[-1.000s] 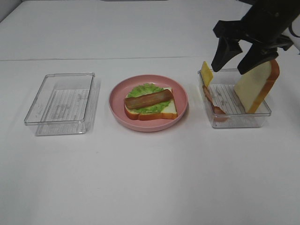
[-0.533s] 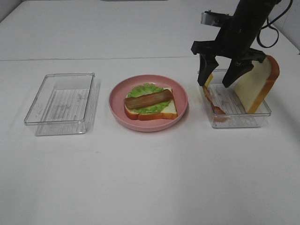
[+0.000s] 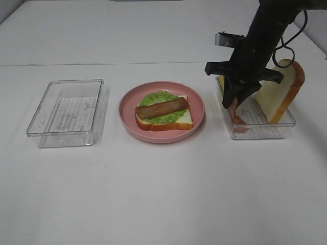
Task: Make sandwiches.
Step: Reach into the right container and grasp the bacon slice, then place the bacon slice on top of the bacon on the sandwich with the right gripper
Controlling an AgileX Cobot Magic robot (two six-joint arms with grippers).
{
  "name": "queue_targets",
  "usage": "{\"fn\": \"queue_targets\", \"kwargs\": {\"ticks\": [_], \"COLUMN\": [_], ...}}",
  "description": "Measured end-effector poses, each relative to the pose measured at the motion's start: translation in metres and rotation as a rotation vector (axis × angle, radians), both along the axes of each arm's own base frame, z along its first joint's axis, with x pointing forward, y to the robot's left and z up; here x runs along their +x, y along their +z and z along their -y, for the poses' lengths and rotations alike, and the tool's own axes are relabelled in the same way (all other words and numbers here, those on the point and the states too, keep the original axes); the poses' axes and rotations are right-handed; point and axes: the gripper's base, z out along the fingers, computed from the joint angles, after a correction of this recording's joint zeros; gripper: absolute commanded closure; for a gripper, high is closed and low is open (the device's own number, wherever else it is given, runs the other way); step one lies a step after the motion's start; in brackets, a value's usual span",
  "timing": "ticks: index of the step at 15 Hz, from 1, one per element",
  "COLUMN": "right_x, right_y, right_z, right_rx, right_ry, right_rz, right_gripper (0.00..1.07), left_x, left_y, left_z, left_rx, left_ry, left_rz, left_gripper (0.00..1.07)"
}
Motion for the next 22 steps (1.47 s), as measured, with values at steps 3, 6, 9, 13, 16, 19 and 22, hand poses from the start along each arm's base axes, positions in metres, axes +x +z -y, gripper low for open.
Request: {"fn": "queue_targets", "kwargs": {"ticks": [3,6,9,13,16,19,22], "right_x": [0.000,-0.003,-0.012,-0.025,-0.035,-0.028,-0.011], "right_y": [0.004,0.040,0.078,0.110,0.109,0.087,0.055], "right_z": [0.000,0.000,-0.005,-0.031,-0.072,-0.103,-0.118], "right_rx": [0.000,0.021,0.112,0.358,0.463,0.475,0.516], "right_ry": [0.007,0.004,-0.020,-0.007,0.086,0.074,-0.026], "right_rz": [-0.011,0.075,0.141,0.150,0.149,0.210,0.238], "right_gripper": [1.07,1.07,1.07,1.07,1.07,1.07,1.07], "left_x": [0.000,0.000,0.000,0.000,0.000,0.000,0.000], "left_y": [0.000,0.000,0.000,0.000,0.000,0.000,0.000], "left_z": [0.000,0.000,0.000,0.000,0.000,0.000,0.000], "left_rx": [0.000,0.000,0.000,0.000,0.000,0.000,0.000], "left_ry": [0.000,0.000,0.000,0.000,0.000,0.000,0.000], "left_rz": [0.000,0.000,0.000,0.000,0.000,0.001,0.001], "left_gripper": [0.22,0.22,0.22,0.22,0.22,0.22,0.22]}}
